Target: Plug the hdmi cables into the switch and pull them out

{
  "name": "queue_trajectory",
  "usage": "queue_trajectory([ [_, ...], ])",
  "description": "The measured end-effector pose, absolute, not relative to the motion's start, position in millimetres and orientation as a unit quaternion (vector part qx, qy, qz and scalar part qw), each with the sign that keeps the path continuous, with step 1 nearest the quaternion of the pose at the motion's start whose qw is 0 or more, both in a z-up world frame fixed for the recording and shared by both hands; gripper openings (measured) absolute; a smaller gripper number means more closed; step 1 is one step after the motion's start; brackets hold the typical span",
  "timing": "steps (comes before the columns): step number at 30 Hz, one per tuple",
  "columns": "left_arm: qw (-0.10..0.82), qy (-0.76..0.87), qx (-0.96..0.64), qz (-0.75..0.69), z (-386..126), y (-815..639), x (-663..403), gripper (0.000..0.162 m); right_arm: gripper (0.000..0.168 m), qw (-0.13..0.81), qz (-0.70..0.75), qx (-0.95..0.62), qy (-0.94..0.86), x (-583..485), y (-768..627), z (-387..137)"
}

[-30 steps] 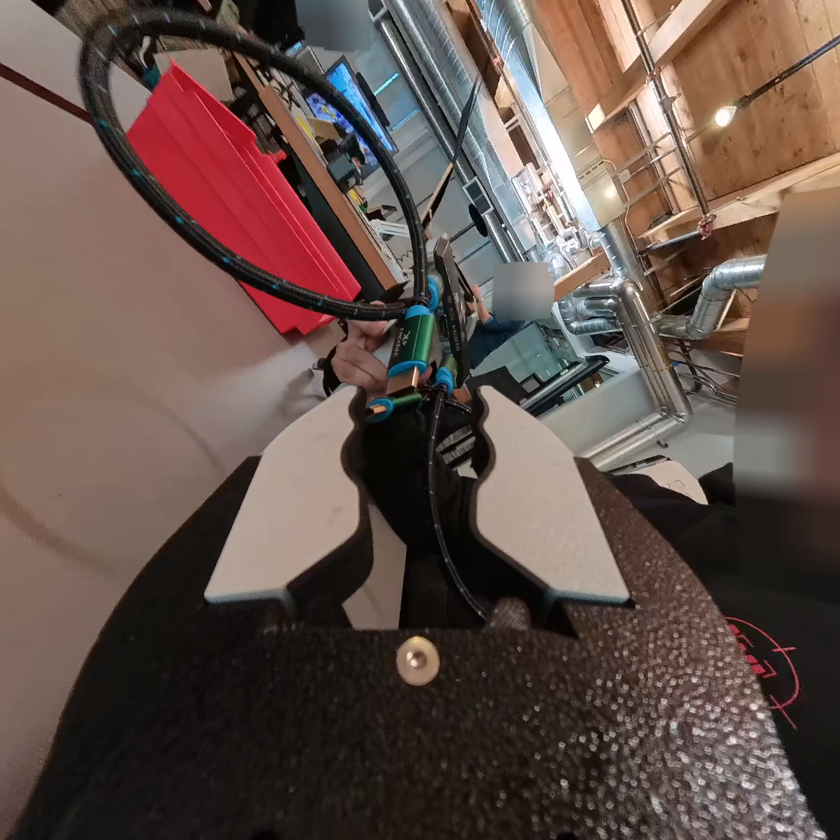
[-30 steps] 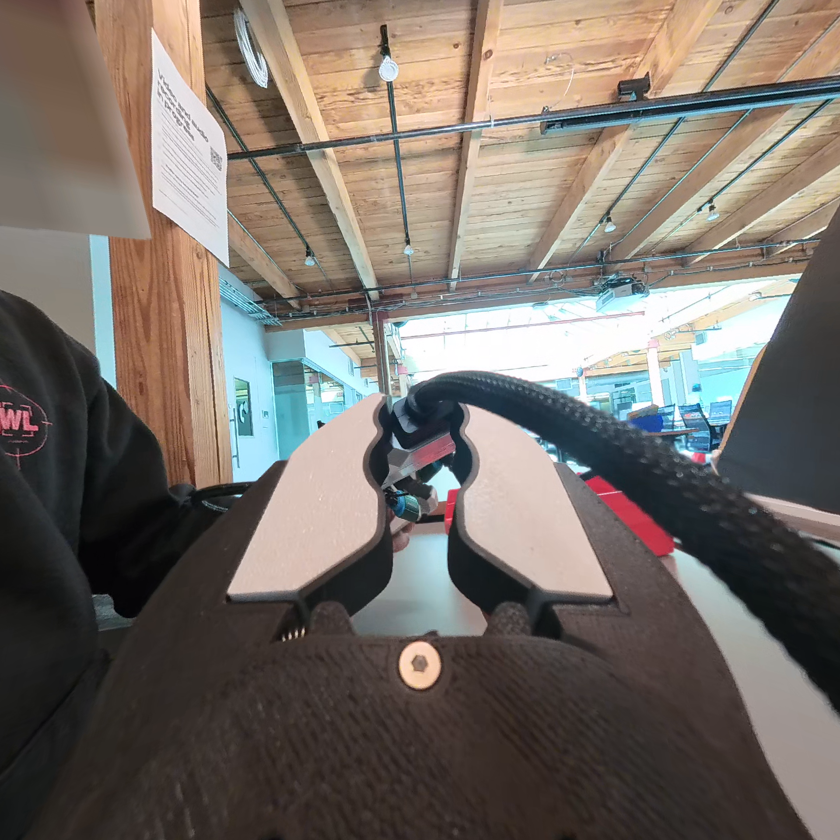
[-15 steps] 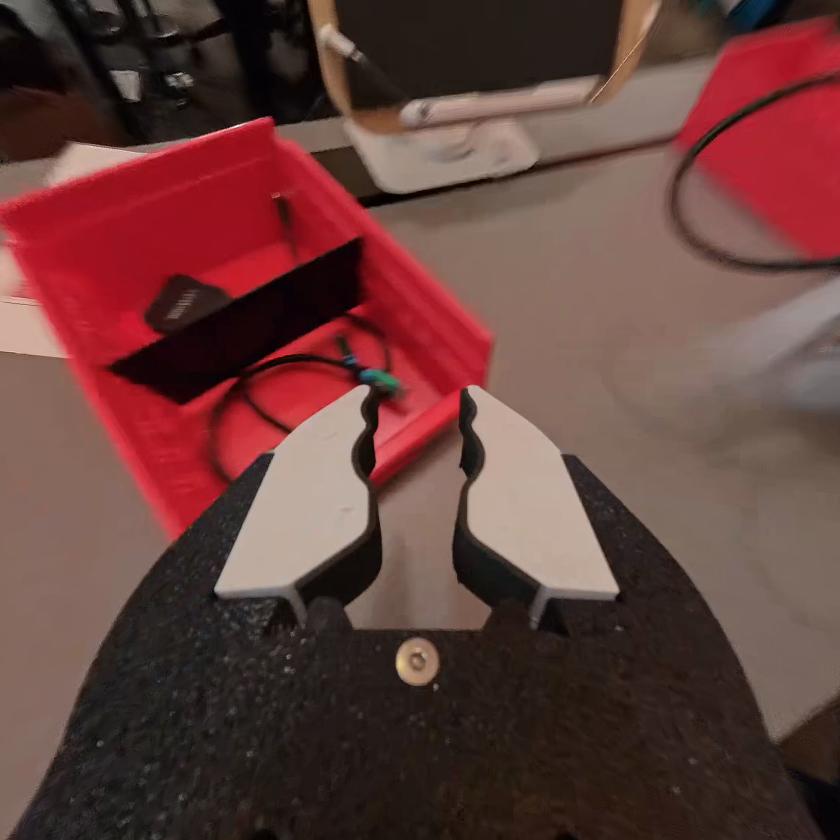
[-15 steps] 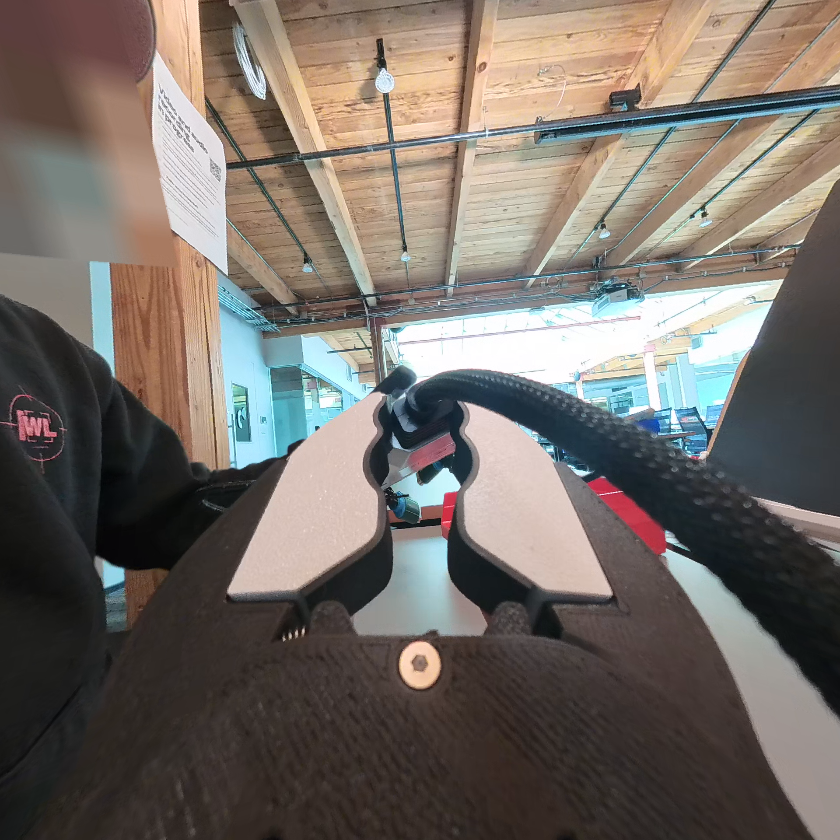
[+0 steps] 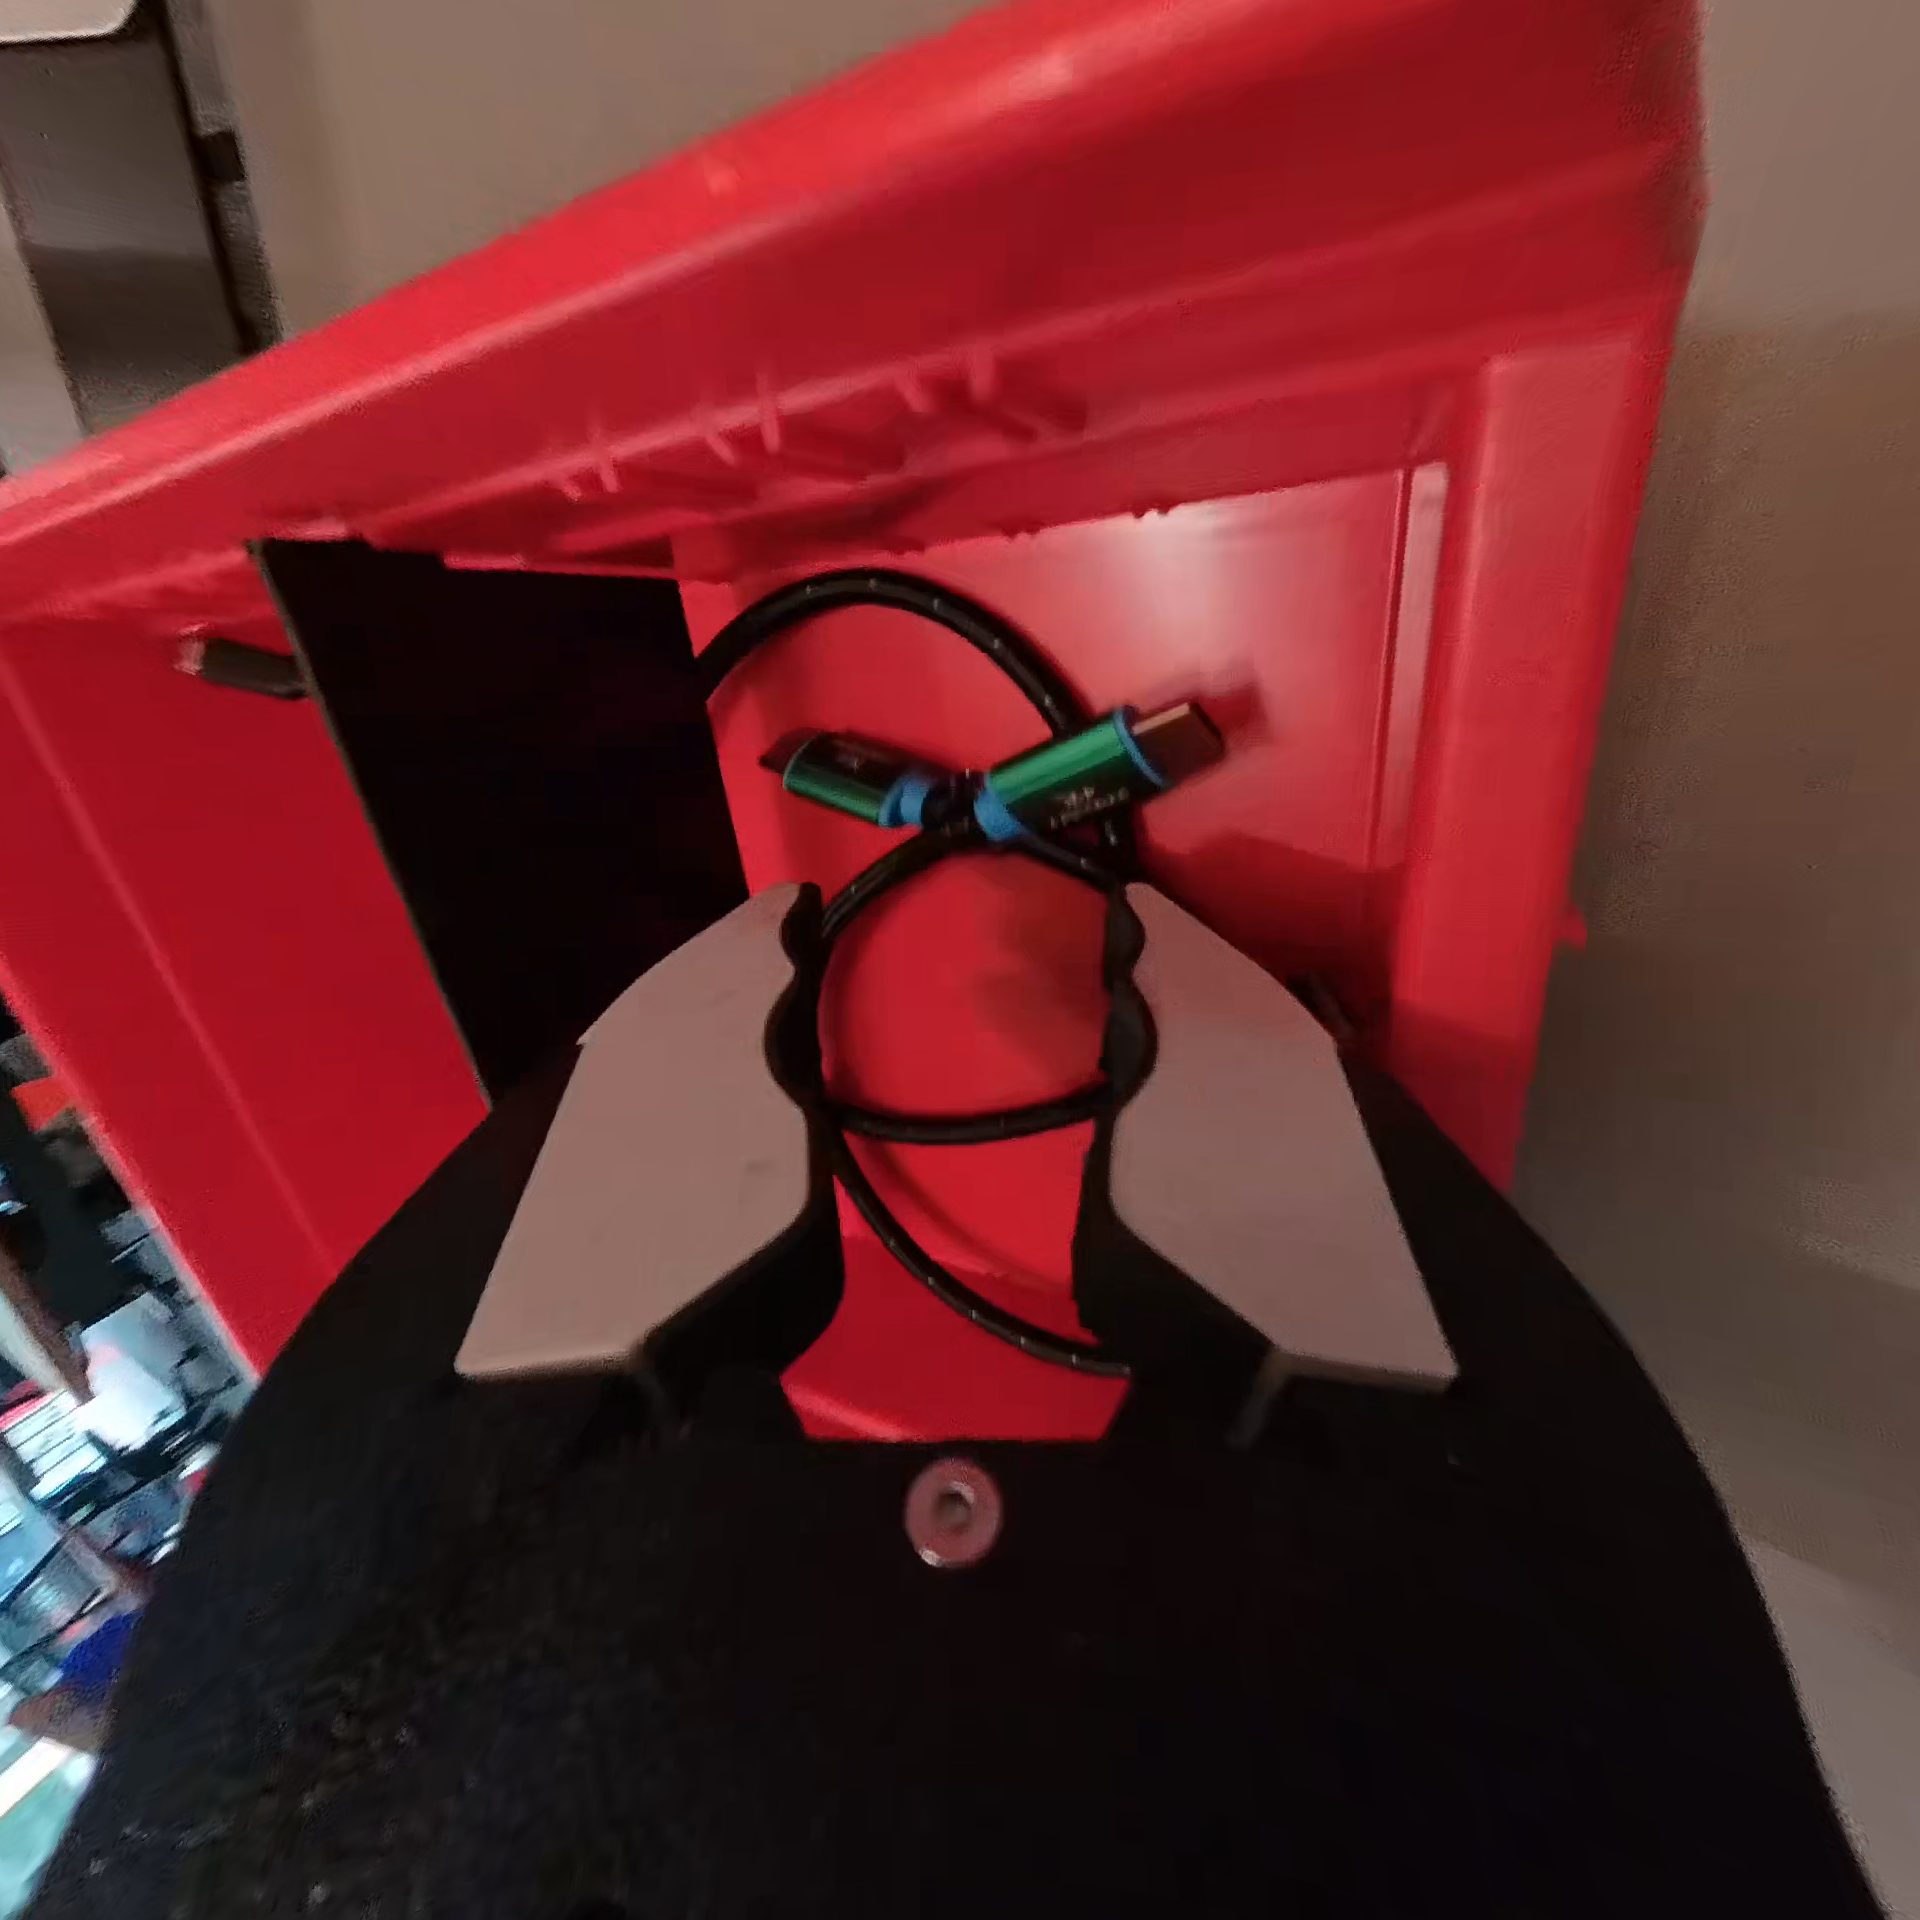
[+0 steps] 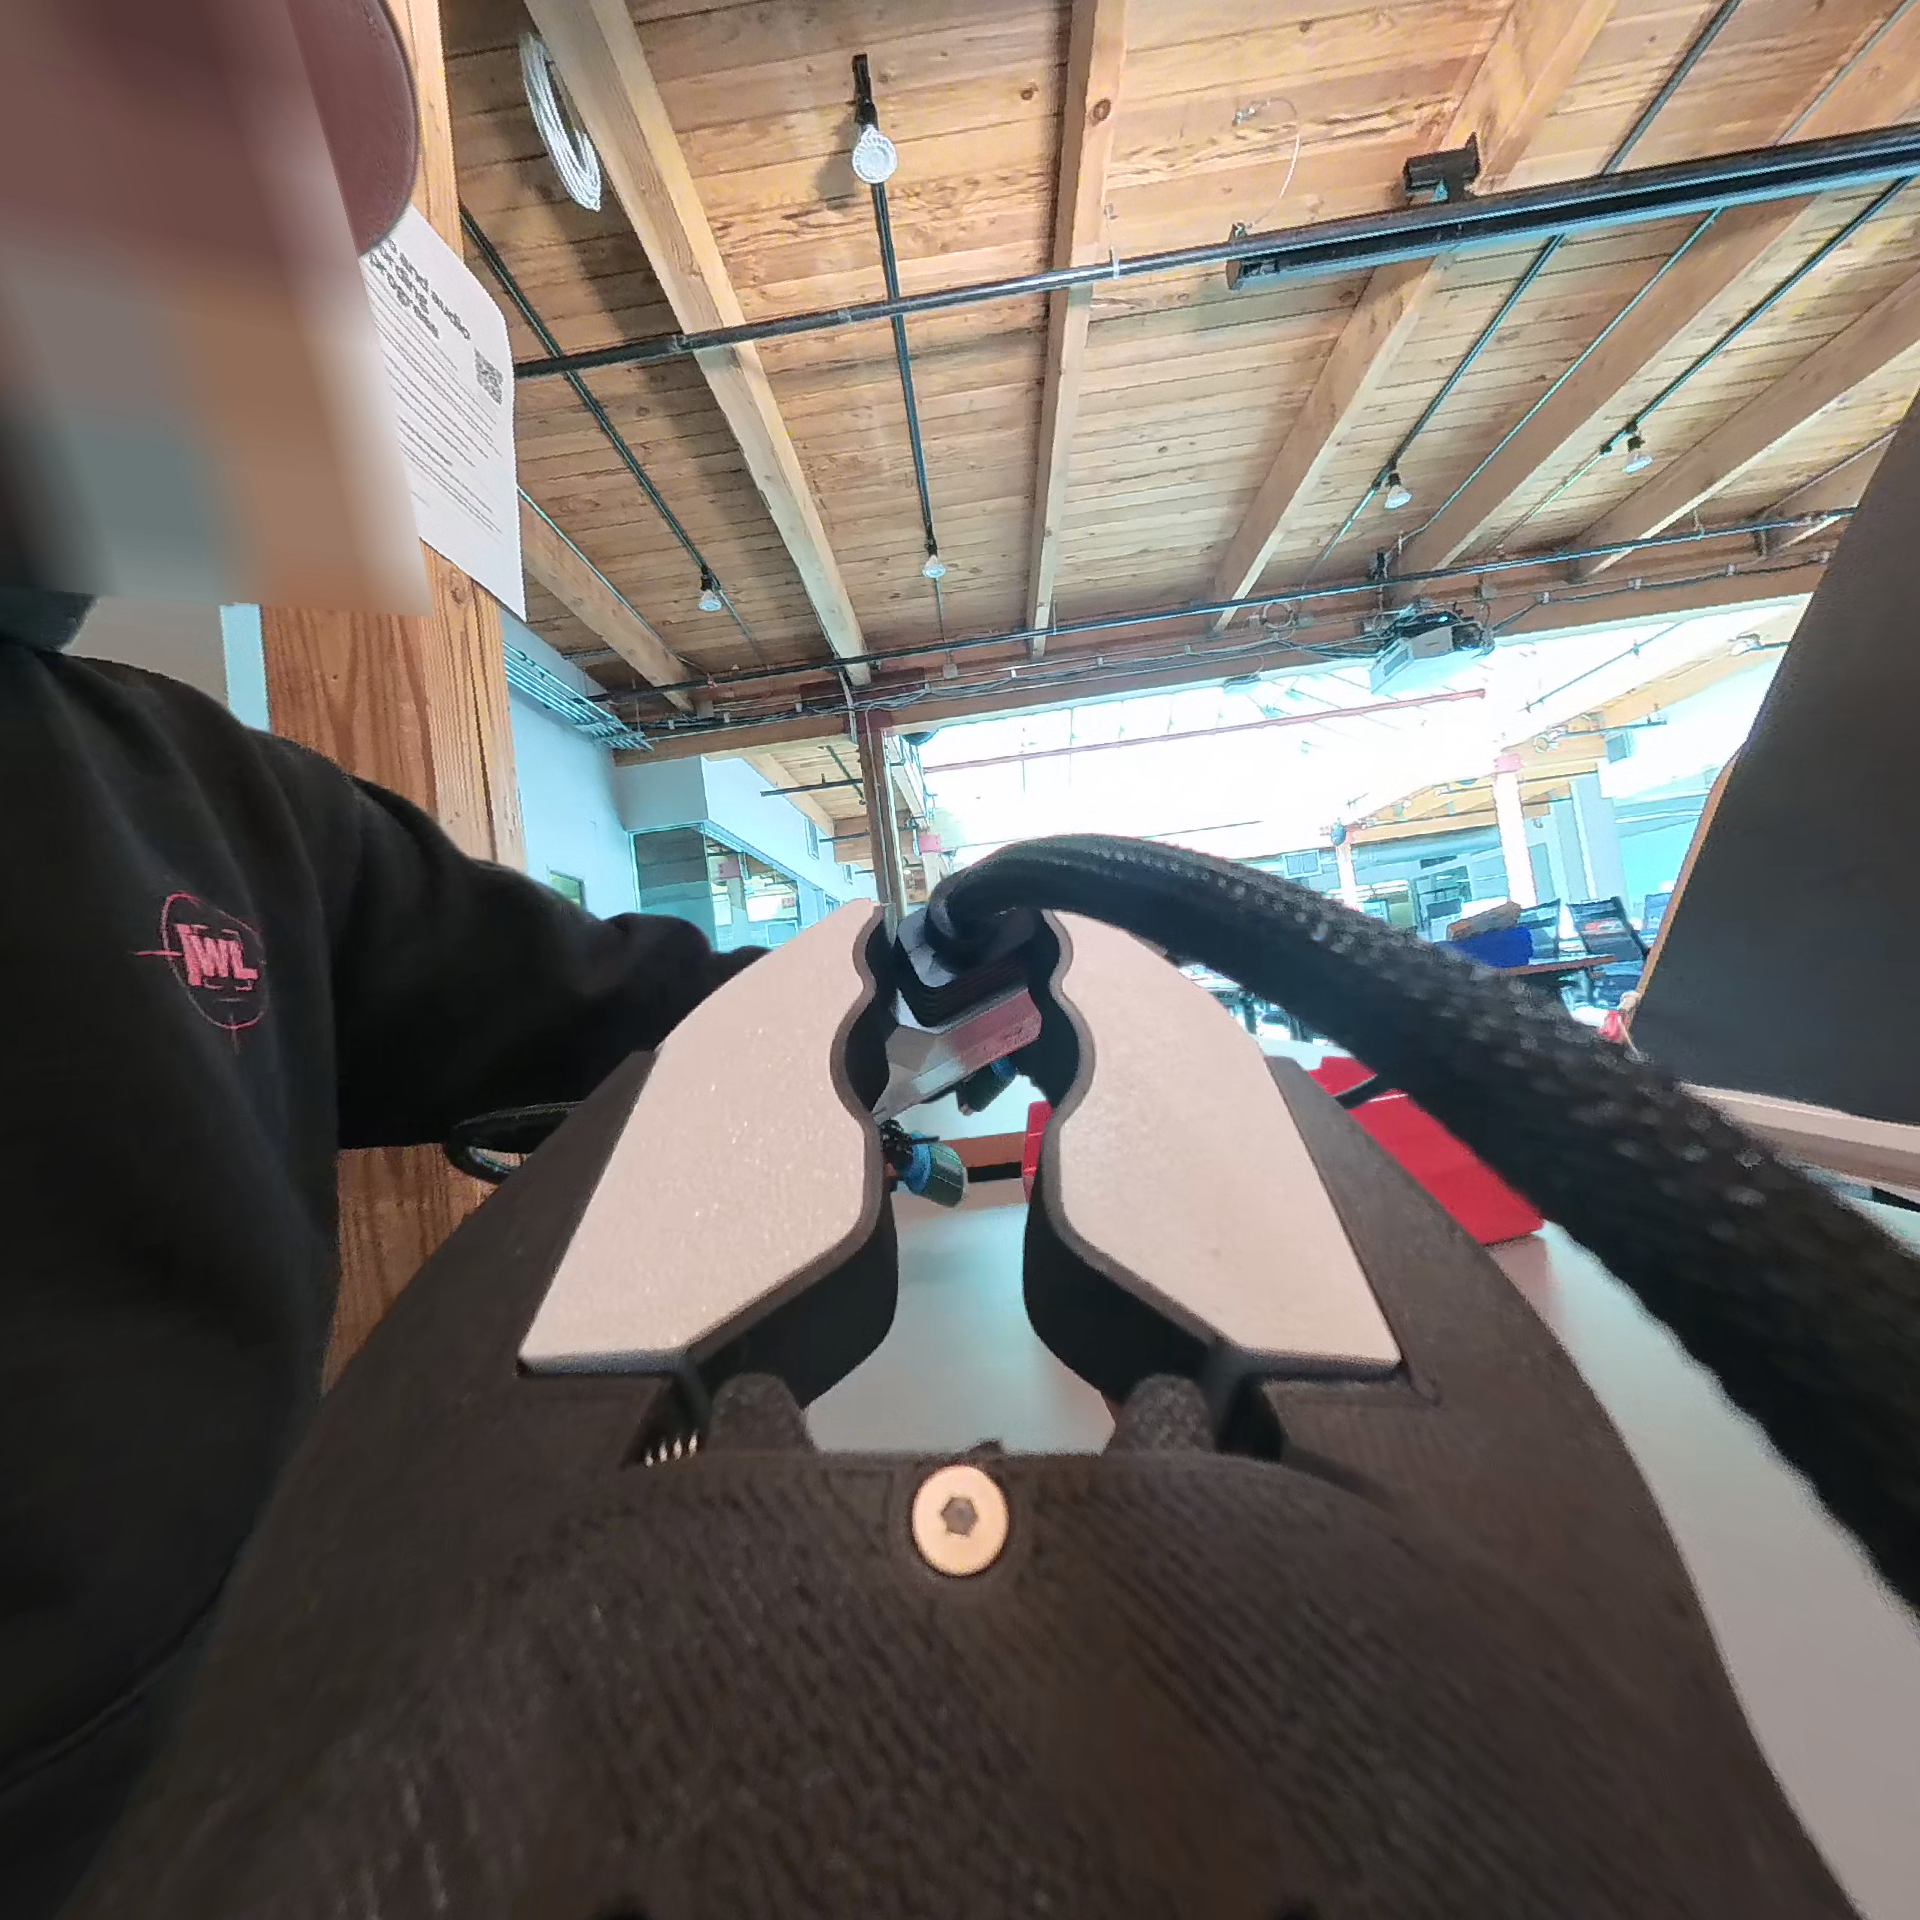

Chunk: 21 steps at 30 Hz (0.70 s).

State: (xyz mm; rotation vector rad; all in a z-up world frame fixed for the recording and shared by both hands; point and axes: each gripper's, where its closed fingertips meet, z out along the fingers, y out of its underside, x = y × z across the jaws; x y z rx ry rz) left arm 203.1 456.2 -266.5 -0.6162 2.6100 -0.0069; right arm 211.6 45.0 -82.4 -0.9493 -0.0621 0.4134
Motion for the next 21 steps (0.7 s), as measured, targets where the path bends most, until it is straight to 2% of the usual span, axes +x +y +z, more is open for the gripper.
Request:
queue_trajectory([
  [3,0.153,0.962,-0.224,-0.018,-279.1,447.0,202.3,0.042,0.025,0.867,0.202,-0.454,-0.027,213.0,46.8,-84.8],
  [5,0.113,0.968,-0.223,-0.007,-286.7,446.0,199.4,0.049,0.025,0.866,0.207,-0.455,-0.025,213.6,47.9,-86.2],
  [9,0.112,0.967,-0.229,-0.011,-287.1,445.6,207.1,0.035,0.026,0.864,0.205,-0.459,-0.026,213.7,48.4,-87.5],
  [12,0.149,0.963,-0.224,-0.020,-285.7,446.6,213.3,0.024,0.025,0.864,0.202,-0.460,-0.026,214.2,47.5,-87.5],
  [16,0.191,0.953,-0.232,-0.018,-279.9,448.2,214.8,0.022,0.025,0.870,0.204,-0.448,-0.022,217.5,42.6,-84.4],
  [21,0.272,0.929,-0.248,-0.040,-227.0,438.8,214.9,0.020,0.025,0.887,0.237,-0.396,-0.001,228.1,28.8,-78.5],
])
